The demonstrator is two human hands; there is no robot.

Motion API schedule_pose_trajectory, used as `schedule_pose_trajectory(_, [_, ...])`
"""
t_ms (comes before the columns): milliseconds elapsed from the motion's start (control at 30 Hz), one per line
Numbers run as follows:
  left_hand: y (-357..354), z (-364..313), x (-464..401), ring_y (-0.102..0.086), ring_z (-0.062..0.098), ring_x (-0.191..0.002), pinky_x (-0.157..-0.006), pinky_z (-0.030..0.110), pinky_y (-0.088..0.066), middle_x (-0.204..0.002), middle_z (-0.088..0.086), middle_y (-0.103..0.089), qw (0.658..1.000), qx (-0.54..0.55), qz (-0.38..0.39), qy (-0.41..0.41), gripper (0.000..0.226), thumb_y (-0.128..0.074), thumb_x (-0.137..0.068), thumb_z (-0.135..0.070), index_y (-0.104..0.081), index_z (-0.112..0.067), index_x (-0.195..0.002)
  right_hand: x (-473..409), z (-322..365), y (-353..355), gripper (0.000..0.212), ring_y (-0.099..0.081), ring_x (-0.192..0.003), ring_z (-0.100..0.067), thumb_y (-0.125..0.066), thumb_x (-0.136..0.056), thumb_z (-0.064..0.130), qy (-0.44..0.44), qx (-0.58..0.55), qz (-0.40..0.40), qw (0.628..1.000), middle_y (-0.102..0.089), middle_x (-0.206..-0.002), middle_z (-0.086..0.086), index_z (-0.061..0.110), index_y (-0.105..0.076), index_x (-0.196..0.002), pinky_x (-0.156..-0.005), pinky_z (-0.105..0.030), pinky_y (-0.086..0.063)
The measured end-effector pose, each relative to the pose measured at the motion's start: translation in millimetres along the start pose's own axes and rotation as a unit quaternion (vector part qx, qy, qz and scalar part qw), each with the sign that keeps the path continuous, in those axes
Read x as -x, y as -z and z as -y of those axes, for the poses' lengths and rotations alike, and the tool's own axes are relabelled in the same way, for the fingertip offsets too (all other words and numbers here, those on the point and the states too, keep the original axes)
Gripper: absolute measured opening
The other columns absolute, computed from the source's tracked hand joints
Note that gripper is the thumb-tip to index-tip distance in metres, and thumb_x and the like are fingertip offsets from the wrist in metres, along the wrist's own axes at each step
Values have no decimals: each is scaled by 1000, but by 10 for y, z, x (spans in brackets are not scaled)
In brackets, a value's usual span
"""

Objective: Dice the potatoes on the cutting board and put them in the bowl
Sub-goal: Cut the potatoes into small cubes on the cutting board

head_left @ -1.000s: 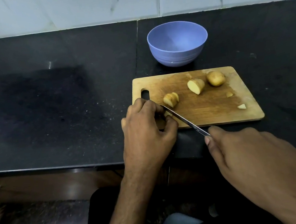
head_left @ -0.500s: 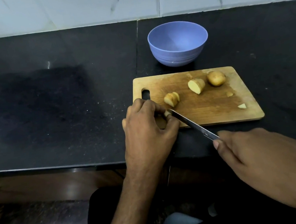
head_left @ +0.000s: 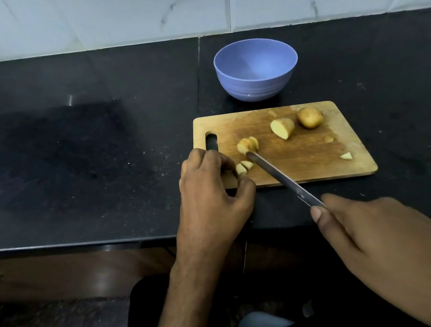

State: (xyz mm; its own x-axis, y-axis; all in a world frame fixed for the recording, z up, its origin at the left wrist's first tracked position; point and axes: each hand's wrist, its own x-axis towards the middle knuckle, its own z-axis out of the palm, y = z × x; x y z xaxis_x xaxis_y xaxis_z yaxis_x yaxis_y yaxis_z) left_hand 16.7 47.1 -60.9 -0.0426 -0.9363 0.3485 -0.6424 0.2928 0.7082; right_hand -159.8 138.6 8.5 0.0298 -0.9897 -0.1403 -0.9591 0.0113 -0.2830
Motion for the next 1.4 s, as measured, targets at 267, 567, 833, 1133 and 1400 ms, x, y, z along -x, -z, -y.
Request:
schedule_pose_trajectory(267, [-5, 9, -10, -55, 14, -91, -82, 45, -52, -93, -11, -52, 1000, 8, -4, -5, 13, -65, -79, -35, -56, -29, -86, -82, 249, -99, 36, -53, -38, -7, -13, -98, 52, 18, -28, 17, 999, -56, -62, 0, 34, -41, -86, -51, -19, -50])
schedule_pose_trajectory(567, [-12, 41, -8, -53, 14, -95, -85, 46, -51, -96, -10, -52, 1000, 2, 1, -12, 11, -67, -82, -29, -57, -27, -88, -137, 322, -207, 33, -57, -53, -6, -16, -101, 48, 9, -5, -14, 1000, -57, -65, 4, 33, -44, -91, -59, -24, -53])
schedule_pose_trajectory(833, [-12, 36, -8, -56, 13, -93, -84, 46, -53, -94, -11, -53, 1000, 16, -7, -8, 12, -68, -80, -32, -62, -26, -87, -257, 388, -204, 29, -52, -57, -5, -19, -103, 46, 19, 14, -32, 999, -52, -68, 6, 33, -35, -83, -52, -21, -40])
schedule_pose_trajectory(1133, [-35, 33, -11, -59, 13, -94, -83, 39, -54, -95, -11, -56, 999, 31, -31, 2, 14, -73, -81, -31, -68, -22, -90, -193, 306, -134, 38, -54, -53, -8, -22, -102, 47, 2, -2, 22, 1000, -56, -67, 3, 28, -39, -75, -50, -21, -40])
schedule_pose_trajectory(1400, [-32, 24, 14, -61, 12, -94, -83, 42, -55, -97, -13, -61, 998, 45, -50, 10, 24, -70, -84, -15, -64, -21, -107, 11, 282, -131, 36, -53, -58, -10, -15, -101, 48, -15, 40, 43, 998, -52, -70, 4, 29, -29, -74, -56, -21, -42])
